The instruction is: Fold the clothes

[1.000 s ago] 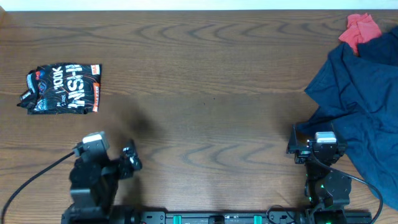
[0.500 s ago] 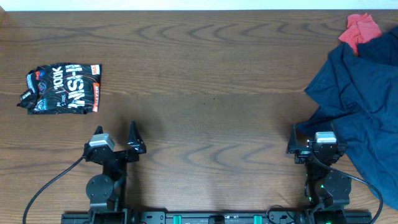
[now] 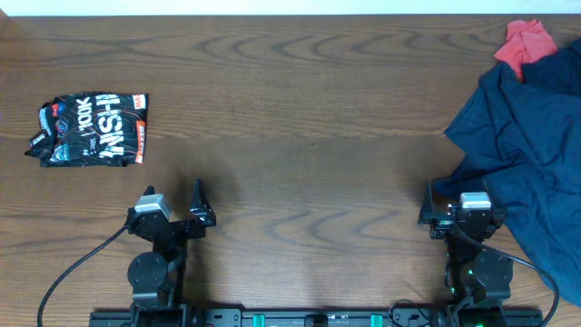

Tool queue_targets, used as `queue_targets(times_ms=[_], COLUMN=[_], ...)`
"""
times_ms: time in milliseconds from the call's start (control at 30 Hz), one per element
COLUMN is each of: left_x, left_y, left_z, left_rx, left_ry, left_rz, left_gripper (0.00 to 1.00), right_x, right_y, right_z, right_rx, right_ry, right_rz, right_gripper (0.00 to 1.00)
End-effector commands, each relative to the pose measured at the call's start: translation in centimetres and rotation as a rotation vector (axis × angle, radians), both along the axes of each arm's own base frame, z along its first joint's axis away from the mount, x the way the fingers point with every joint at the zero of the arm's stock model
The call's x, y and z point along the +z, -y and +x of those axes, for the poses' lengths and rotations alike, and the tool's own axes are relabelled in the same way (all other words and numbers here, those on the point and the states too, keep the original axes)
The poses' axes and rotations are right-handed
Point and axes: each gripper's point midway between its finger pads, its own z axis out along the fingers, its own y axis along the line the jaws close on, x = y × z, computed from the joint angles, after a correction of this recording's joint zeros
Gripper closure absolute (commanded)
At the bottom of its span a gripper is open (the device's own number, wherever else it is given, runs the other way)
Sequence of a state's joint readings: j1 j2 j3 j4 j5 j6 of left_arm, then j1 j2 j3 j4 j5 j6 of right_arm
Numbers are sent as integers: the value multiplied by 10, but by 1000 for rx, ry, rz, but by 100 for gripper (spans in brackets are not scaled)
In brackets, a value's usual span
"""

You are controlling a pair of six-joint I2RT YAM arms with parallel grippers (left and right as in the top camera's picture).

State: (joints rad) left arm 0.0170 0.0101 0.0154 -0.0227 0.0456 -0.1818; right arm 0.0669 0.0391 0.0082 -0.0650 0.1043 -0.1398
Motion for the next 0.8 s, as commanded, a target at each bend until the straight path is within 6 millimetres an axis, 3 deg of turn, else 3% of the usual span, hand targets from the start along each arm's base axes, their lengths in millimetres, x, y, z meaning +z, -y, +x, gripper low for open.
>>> queue_targets(times_ms=[0,767], left_x=[-15,-15], left_y=[-1,-1], left_z=[-1,-1], left_rx=[4,4], left_ry=[-48,-50], left_rz=[13,13], left_gripper=[2,2], right_x=[0,0], right_y=[0,0], right_z=[0,0], right_rx=[3,3], right_ry=[-4,-4], right_rz=[-11,-11], right_gripper=[1,1])
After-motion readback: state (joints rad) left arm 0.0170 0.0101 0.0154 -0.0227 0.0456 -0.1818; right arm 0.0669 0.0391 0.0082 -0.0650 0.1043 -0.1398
